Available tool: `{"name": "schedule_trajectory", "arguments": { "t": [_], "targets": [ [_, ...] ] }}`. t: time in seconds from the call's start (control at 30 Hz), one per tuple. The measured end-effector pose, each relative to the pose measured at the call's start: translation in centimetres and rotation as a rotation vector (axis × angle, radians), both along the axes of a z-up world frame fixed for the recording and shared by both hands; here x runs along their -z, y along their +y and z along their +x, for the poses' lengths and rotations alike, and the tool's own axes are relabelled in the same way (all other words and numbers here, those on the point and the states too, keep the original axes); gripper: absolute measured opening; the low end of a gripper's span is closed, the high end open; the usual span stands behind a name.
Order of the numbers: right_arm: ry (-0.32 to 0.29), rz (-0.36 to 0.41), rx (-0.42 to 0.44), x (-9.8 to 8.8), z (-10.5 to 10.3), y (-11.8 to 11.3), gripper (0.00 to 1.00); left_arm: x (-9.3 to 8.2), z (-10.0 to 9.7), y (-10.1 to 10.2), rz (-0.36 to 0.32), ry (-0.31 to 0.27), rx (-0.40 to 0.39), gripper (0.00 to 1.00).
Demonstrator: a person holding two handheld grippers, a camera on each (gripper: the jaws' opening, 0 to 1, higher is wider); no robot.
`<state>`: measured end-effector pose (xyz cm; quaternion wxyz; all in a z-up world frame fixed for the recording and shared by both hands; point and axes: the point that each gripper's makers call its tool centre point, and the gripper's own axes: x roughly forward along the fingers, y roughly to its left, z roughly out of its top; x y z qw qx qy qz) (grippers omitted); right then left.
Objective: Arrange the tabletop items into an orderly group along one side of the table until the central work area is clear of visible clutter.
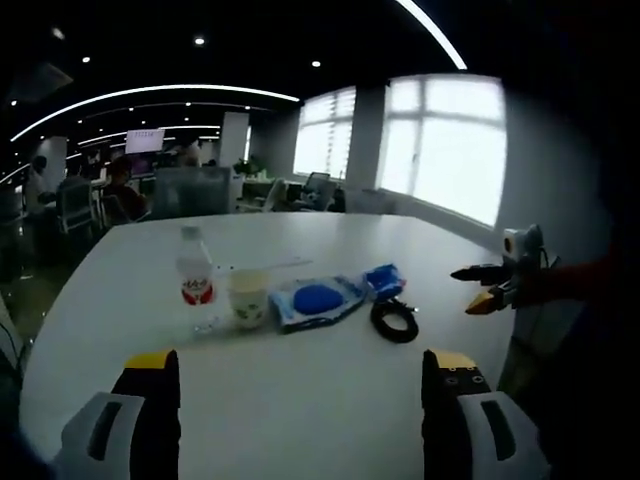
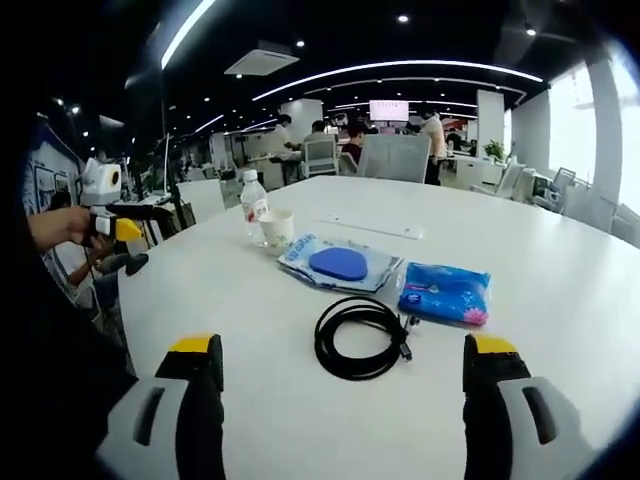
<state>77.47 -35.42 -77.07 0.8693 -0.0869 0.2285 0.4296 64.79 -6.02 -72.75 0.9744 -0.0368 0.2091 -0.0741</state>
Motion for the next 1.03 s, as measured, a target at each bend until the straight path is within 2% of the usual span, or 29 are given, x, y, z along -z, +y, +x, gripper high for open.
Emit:
{"name": "schedule_trajectory", "arguments": {
  "t": [0.33, 0.53, 0.73, 1.03],
  "targets": [
    [0.014, -0.010, -0.005, 0.6, -0.2, 0.0, 0.96, -0.3, 0.0, -0.8, -0.008, 0.009, 0.008, 1.00],
    [-0.005, -0.017, -0.012, 0.1, 0.3, 0.1, 0.98, -0.4, -0.1, -1.0, 0.003, 0.012, 0.019, 1.00],
    [0.001, -0.007, -0.001, -0.2, 0.6, -0.1, 0.98, 0.1, 0.0, -0.7, 0.003, 0.023, 0.018, 1.00],
    [0.016, -0.029, 0.001, 0.5, 0.4, -0.5, 0.98, 0.6, 0.3, -0.6, -0.007, 0.030, 0.022, 1.00]
  ]
}}
